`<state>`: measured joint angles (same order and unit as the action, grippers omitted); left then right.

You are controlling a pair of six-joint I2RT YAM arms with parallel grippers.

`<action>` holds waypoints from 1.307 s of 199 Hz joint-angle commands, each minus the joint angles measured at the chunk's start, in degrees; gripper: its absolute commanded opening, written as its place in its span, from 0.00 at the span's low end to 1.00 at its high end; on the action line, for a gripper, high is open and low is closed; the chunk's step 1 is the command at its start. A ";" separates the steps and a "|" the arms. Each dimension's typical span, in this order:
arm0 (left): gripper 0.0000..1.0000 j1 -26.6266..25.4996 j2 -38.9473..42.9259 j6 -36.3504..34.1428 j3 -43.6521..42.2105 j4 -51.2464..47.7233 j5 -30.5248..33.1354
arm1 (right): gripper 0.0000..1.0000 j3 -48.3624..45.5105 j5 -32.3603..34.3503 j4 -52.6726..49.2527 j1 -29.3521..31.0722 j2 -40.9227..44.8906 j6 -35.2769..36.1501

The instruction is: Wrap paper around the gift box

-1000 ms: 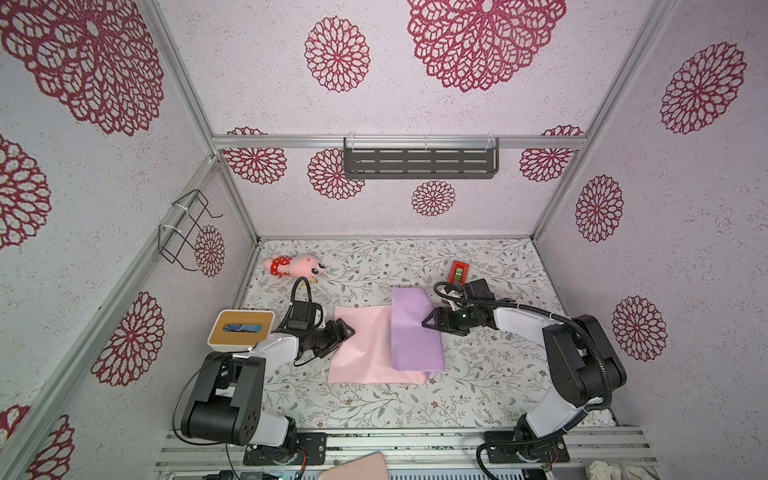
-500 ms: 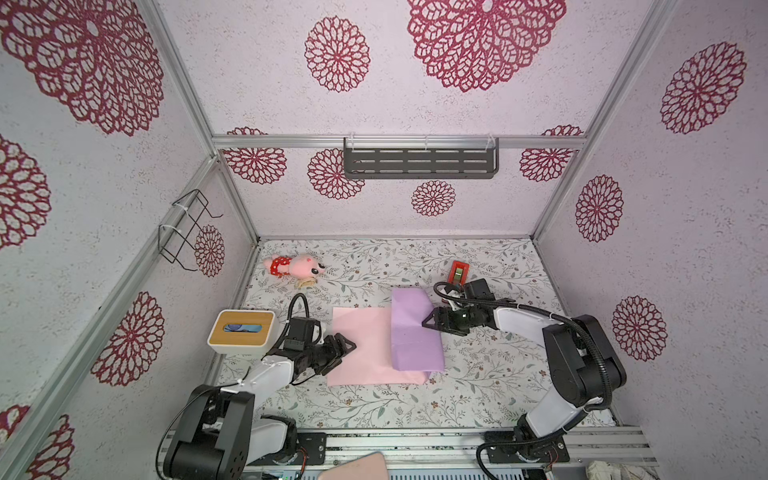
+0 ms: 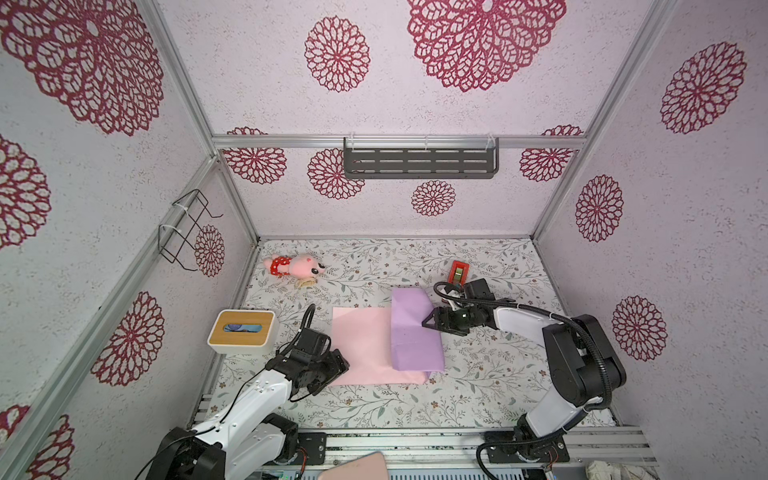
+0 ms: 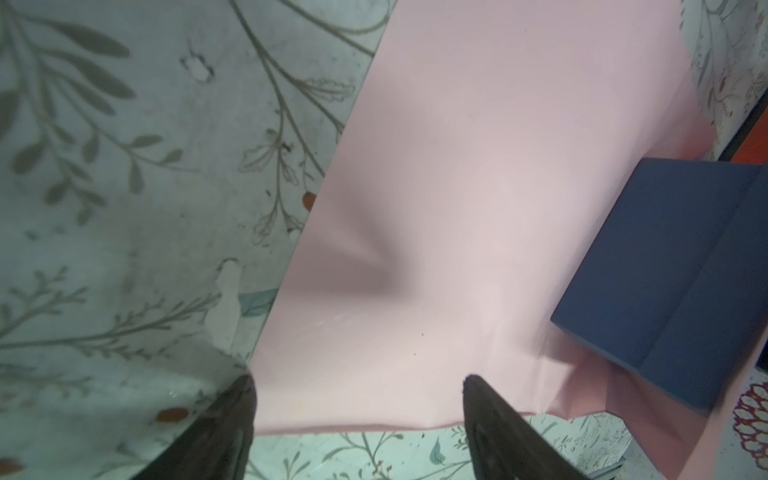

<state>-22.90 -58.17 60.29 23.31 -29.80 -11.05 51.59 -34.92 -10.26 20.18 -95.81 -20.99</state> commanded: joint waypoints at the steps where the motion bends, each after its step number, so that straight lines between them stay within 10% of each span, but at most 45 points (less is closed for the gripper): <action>1: 0.82 -0.95 -0.01 1.58 -0.04 -5.23 2.69 | 0.88 -1.87 6.70 -5.92 0.37 -2.90 2.18; 67: 0.83 -1.34 2.09 -0.30 2.76 -10.07 6.56 | 0.88 -2.13 6.79 -6.00 0.38 -2.54 2.09; 260: 0.81 8.83 -13.94 -17.27 1.49 28.76 -8.25 | 0.88 -2.44 6.47 -4.92 0.38 -3.17 1.90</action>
<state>-15.68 -69.65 48.23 23.18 -6.52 -18.59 51.46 -35.05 -9.91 20.14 -95.83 -21.02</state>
